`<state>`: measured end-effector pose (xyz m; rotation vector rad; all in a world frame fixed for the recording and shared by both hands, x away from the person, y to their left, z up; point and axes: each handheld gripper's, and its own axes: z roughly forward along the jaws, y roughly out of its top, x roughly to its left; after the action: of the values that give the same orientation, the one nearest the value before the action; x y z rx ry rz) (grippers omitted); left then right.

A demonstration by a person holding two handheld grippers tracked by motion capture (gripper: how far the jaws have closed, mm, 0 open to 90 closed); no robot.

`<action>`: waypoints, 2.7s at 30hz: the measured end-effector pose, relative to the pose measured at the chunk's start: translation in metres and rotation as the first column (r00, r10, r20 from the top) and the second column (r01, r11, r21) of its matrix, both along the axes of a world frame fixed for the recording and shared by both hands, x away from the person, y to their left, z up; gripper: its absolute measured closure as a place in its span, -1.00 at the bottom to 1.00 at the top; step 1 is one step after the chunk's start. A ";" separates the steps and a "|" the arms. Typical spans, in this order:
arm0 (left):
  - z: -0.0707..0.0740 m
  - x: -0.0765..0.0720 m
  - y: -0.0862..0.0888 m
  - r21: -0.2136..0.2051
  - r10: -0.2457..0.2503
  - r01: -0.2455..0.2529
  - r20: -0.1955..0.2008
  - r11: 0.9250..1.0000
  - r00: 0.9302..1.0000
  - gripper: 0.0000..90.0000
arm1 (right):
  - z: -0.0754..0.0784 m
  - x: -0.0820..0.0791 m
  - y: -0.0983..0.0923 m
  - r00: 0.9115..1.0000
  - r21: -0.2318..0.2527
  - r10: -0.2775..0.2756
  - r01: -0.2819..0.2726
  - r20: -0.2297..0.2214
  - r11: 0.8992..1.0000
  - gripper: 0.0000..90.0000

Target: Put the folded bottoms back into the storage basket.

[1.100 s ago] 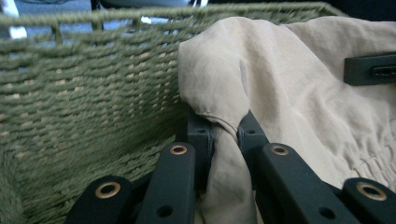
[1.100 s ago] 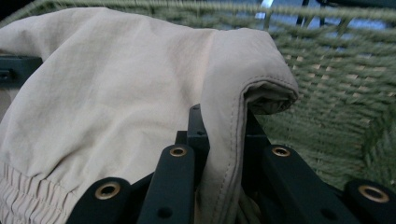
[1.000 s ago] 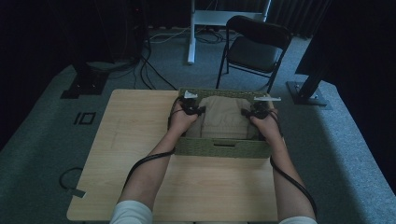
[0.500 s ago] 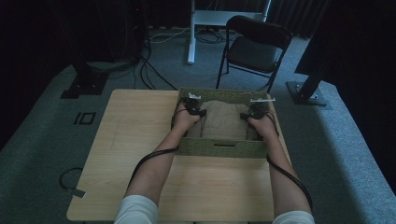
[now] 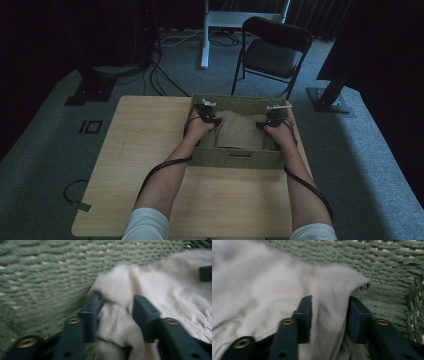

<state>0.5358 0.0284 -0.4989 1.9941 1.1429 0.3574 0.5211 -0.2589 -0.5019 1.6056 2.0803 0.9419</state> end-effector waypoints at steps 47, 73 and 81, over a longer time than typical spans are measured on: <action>0.086 -0.076 0.052 -0.099 -0.041 0.056 0.147 0.993 0.988 -0.58 | 0.095 -0.072 0.018 0.958 0.066 0.119 -0.141 0.260 0.988 -0.71; 0.082 -0.133 0.098 -0.078 -0.025 0.040 0.190 0.996 0.982 -0.61 | 0.081 -0.152 0.001 0.924 0.077 0.204 -0.240 0.323 0.968 -0.72; 0.074 -0.140 0.115 -0.090 0.019 -0.002 0.194 0.996 0.981 -0.61 | 0.072 -0.177 -0.002 0.915 0.081 0.220 -0.261 0.337 0.962 -0.72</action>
<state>0.3956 0.1433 -0.4246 1.8319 1.0278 0.4876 0.3444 -0.2606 -0.4297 1.1617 2.0446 1.3450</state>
